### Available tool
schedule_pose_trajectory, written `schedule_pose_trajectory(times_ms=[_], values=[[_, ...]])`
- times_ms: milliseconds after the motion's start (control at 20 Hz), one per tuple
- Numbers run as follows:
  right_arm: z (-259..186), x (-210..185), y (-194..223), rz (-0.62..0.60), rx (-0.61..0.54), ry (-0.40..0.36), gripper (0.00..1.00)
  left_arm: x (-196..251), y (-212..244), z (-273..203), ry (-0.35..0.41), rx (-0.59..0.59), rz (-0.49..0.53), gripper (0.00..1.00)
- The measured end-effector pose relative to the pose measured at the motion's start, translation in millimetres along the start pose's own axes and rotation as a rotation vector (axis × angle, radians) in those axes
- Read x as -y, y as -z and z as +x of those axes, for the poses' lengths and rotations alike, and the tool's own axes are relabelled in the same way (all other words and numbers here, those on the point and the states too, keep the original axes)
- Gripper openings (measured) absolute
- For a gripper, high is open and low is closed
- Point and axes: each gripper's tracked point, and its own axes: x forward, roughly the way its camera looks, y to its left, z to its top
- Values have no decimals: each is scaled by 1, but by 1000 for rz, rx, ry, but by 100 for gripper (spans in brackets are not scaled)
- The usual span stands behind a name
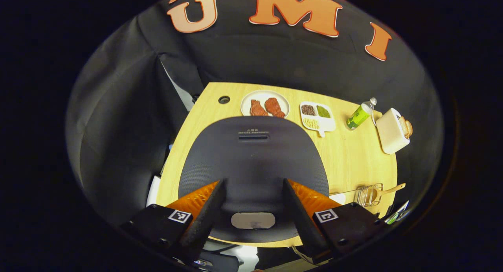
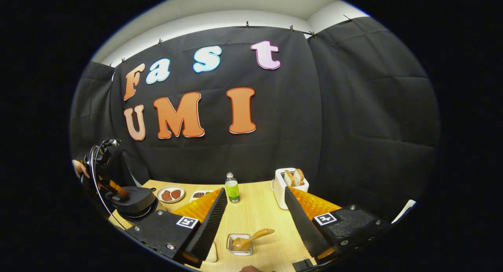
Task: Close the left gripper, press the button to open the rice cooker; take a wooden spoon from the chopstick holder with the right hand, scoop a spoonful of rice and pour it into the rice cooker, then put the wooden spoon back into the chopstick holder.
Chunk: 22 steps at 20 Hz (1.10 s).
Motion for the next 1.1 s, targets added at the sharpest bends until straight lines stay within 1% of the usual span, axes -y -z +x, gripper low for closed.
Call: schedule_pose_trajectory(times_ms=[50,100,150,200,250,400,600,900,1100], values=[[0,-1,2,-1,-6,-2,91,1,6,4,-6,-20,-4,99],[1,-2,4,-4,-13,-4,92,0,11,8,-8,-48,-2,99],[2,-2,7,-9,-18,-1,92,-1,18,17,-9,-75,-9,96],[2,-2,7,-12,-19,2,92,-1,23,21,-7,-106,-19,96],[2,-3,8,-15,-23,1,92,-1,18,24,-5,-96,-18,97],[5,-2,11,-17,-30,6,92,2,17,27,-2,-124,10,99],[8,-8,13,-16,-39,-7,92,4,18,28,3,-129,18,99],[19,-25,12,-50,-6,-50,91,5,19,26,7,-55,41,99],[18,-33,13,-68,17,-81,91,6,18,24,-1,61,46,100]])
